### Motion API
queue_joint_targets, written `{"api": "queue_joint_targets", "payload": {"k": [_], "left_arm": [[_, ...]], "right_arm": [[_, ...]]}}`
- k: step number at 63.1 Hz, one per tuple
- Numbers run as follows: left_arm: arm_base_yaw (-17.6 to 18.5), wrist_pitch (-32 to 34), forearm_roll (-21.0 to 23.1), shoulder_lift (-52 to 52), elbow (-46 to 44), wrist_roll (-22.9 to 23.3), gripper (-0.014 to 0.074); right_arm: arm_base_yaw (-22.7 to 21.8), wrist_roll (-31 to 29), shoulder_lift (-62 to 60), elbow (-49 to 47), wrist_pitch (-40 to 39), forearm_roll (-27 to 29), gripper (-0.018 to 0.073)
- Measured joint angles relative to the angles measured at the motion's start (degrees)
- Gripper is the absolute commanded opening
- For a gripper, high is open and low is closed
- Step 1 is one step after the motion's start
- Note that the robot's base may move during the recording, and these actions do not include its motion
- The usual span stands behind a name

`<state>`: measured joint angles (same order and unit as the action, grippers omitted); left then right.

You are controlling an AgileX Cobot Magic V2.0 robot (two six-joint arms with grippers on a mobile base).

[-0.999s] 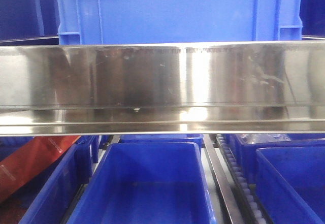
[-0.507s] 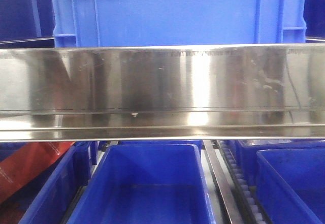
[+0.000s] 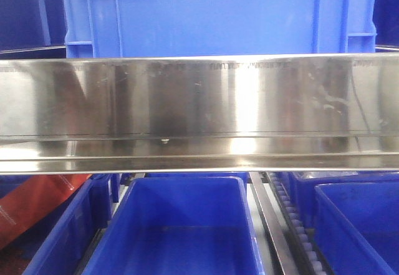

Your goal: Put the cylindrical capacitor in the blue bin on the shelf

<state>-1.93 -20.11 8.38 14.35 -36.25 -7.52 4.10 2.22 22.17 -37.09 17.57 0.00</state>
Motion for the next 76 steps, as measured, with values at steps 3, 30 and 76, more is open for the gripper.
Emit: {"api": "queue_joint_targets", "payload": {"k": [3,30,76], "left_arm": [[0.0,0.2,0.22,0.54,-0.15,0.0,-0.0111],[2.47,1.45,1.36,26.54,-15.76,0.0,-0.0111],[26.05,17.57,1.57,69.05,-40.03,0.0,-0.0111]], "right_arm": [[0.1,0.0,0.0,0.0,-1.53,0.0,-0.0162],[9.0,-0.11,18.59,-10.83,-8.53,0.52,-0.0162],[18.59,-0.11,54.09,-27.92,-22.36,0.52,-0.0162]]}}
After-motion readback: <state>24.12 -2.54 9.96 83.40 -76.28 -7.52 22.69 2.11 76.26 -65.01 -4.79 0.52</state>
